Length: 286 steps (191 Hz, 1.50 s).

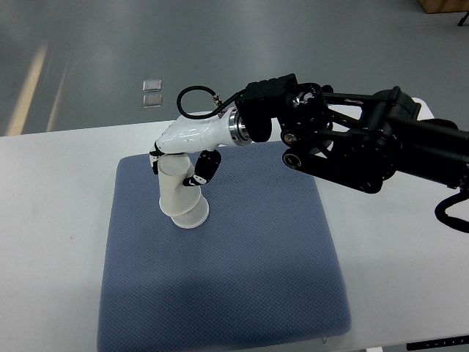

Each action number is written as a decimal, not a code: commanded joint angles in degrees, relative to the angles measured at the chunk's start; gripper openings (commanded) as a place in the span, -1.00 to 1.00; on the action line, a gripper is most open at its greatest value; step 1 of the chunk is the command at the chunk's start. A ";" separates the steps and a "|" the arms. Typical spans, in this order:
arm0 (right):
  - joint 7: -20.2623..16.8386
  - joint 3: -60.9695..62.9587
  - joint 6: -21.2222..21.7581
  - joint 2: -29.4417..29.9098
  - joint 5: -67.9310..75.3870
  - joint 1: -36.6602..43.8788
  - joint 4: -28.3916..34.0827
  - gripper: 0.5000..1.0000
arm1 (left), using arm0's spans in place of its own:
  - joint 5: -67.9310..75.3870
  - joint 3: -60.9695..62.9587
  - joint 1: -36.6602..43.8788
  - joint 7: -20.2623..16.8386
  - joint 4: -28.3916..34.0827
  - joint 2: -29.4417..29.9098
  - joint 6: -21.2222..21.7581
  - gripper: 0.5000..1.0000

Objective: Stack paper cups

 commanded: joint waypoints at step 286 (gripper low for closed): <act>-14.15 53.80 -17.72 2.90 45.17 -32.11 -11.84 0.60 | 0.02 0.00 0.00 0.00 0.00 0.00 0.00 1.00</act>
